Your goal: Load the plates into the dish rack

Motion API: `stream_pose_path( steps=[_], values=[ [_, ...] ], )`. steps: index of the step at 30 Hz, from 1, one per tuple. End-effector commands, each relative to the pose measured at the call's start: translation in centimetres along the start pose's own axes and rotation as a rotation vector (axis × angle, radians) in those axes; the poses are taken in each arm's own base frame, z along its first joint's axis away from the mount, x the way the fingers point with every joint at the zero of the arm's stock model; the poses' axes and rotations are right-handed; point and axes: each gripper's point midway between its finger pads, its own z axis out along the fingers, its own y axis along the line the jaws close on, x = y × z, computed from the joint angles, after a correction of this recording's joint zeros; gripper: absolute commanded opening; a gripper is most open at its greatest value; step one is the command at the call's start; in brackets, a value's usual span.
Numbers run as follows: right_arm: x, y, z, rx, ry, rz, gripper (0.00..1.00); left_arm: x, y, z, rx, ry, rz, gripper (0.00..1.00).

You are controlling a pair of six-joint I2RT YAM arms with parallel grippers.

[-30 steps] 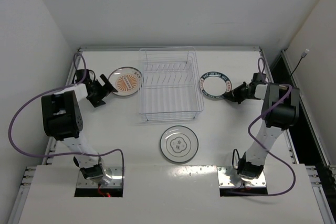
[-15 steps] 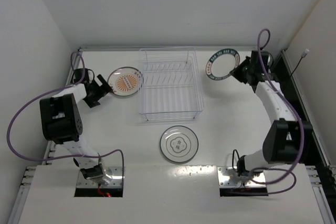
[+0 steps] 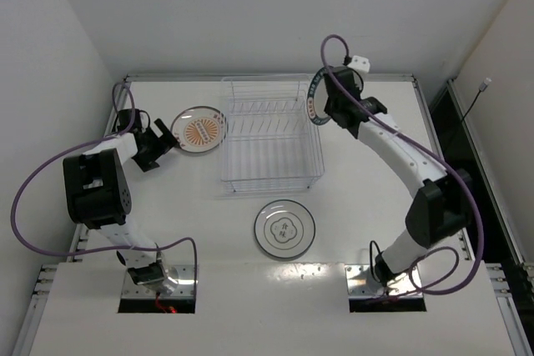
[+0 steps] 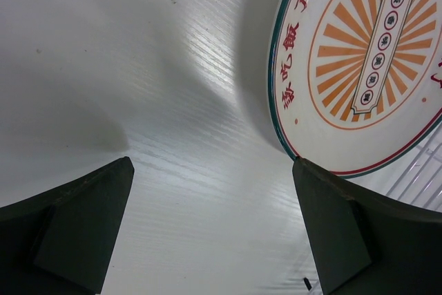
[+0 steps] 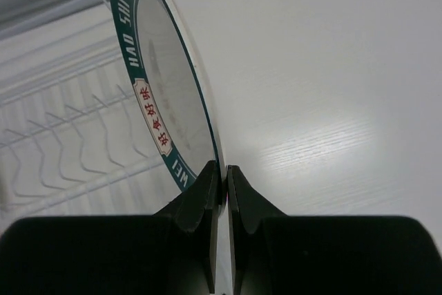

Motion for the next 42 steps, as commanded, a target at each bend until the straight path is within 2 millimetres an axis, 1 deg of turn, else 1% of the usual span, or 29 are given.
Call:
stream_pose_path(
  steps=[1, 2, 4, 5, 7, 9, 12, 13, 15, 17, 18, 19, 20, 22, 23, 24, 26, 29, 31, 32, 33, 34, 35, 37, 38, 39, 40, 41, 42],
  values=[
    [-2.5, 0.0, -0.1, 0.126, -0.106, -0.057, 0.0, -0.8, -0.3, -0.4, 0.022, -0.019, -0.004, 1.0],
    [-1.9, -0.2, 0.3, 0.143, -0.094, -0.072, 0.0, -0.8, -0.3, -0.4, 0.022, -0.019, -0.004, 1.0],
    [-1.1, 1.1, 0.8, 0.129, -0.081, -0.092, 0.0, -0.7, -0.5, -0.4, 0.03, -0.015, -0.004, 1.0],
    [-0.4, 1.0, 1.2, 0.139, -0.064, -0.108, 0.0, -0.7, -0.5, -0.4, 0.03, -0.015, -0.004, 1.0],
    [0.0, 1.8, 1.7, 0.135, -0.054, -0.122, 0.0, -0.7, -0.5, -0.4, 0.03, -0.015, -0.004, 1.0],
    [0.1, 2.7, 1.6, 0.137, -0.057, -0.137, 0.0, -0.7, -0.5, -0.4, 0.03, -0.015, -0.004, 1.0],
    [1.1, 3.1, 2.3, 0.159, -0.029, -0.176, 0.0, -0.6, -0.6, -0.4, 0.038, -0.01, -0.004, 1.0],
    [0.4, 4.1, 2.1, 0.154, -0.046, -0.173, 0.0, -0.6, -0.6, -0.4, 0.038, -0.01, -0.004, 1.0],
    [0.1, 5.0, 3.1, 0.164, -0.028, -0.21, 0.0, -0.6, -0.6, -0.4, 0.038, -0.01, -0.004, 1.0],
    [0.3, 6.0, 3.5, 0.166, -0.008, -0.235, 0.0, -0.4, -0.6, -0.2, 0.042, 0.002, -0.006, 1.0],
    [0.5, 6.7, 4.1, 0.159, 0.011, -0.257, 0.0, -0.6, -0.7, -0.2, 0.046, -0.006, -0.004, 1.0],
    [0.9, 7.4, 4.1, 0.142, 0.022, -0.278, 0.0, -0.6, -0.7, -0.2, 0.046, -0.006, -0.004, 1.0],
    [0.8, 7.7, 4.3, 0.14, 0.019, -0.276, 0.0, -0.3, -0.7, 0.1, 0.05, 0.006, -0.005, 1.0],
    [1.0, 8.4, 4.0, 0.113, 0.022, -0.299, 0.02, -0.5, -0.8, 0.1, 0.054, -0.002, -0.004, 1.0],
    [1.4, 8.3, 4.2, 0.116, 0.026, -0.304, 0.02, -0.2, -0.8, 0.3, 0.058, 0.011, -0.005, 1.0],
    [1.2, 8.4, 4.0, 0.103, 0.025, -0.297, 0.03, -0.4, -0.9, 0.3, 0.062, 0.003, -0.004, 1.0],
    [1.6, 8.7, 4.0, 0.073, 0.035, -0.315, 0.03, -0.2, -0.8, 0.6, 0.066, 0.015, 0.004, 1.0],
    [2.4, 9.6, 3.8, 0.031, 0.054, -0.329, 0.03, -0.3, -1.1, 0.6, 0.079, 0.01, 0.006, 1.0],
    [2.5, 9.7, 3.8, 0.02, 0.06, -0.329, 0.09, -0.7, -2.1, 0.5, 0.133, -0.001, 0.025, 1.0],
    [2.4, 9.5, 3.6, 0.02, 0.06, -0.341, 0.2, -0.5, -2.4, 0.5, 0.157, 0.004, 0.027, 1.0],
    [2.7, 10.0, 3.4, 0.004, 0.065, -0.346, 0.25, -0.6, -2.9, 0.6, 0.188, -0.006, 0.034, 1.0],
    [1.9, 10.0, 2.8, -0.004, 0.051, -0.343, 0.28, -0.6, -3.7, 0.4, 0.232, 0.002, 0.041, 1.0],
    [1.4, 10.0, 2.4, -0.008, 0.042, -0.336, 0.32, -0.2, -3.7, 0.7, 0.244, 0.013, 0.04, 1.0],
    [0.2, 9.9, 1.4, -0.02, 0.019, -0.316, 0.35, -0.5, -4.0, 0.6, 0.262, 0.002, 0.047, 1.0],
    [-1.1, 9.8, 0.3, -0.034, -0.008, -0.302, 0.38, -0.5, -4.2, 0.8, 0.276, 0.002, 0.049, 1.0],
    [-1.5, 9.6, -0.2, -0.038, -0.015, -0.295, 0.4, -0.4, -4.4, 0.7, 0.29, 0.011, 0.05, 1.0],
    [-2.6, 9.7, -0.9, -0.052, -0.041, -0.273, 0.41, -0.4, -4.7, 1.0, 0.307, 0.01, 0.046, 1.0],
    [-3.2, 9.6, -1.5, -0.059, -0.056, -0.26, 0.43, 0.0, -5.1, 0.9, 0.342, 0.026, 0.049, 1.0],
    [-4.6, 9.5, -2.8, -0.088, -0.089, -0.238, 0.45, -0.1, -5.6, 0.7, 0.366, 0.024, 0.046, 1.0]
  ],
)
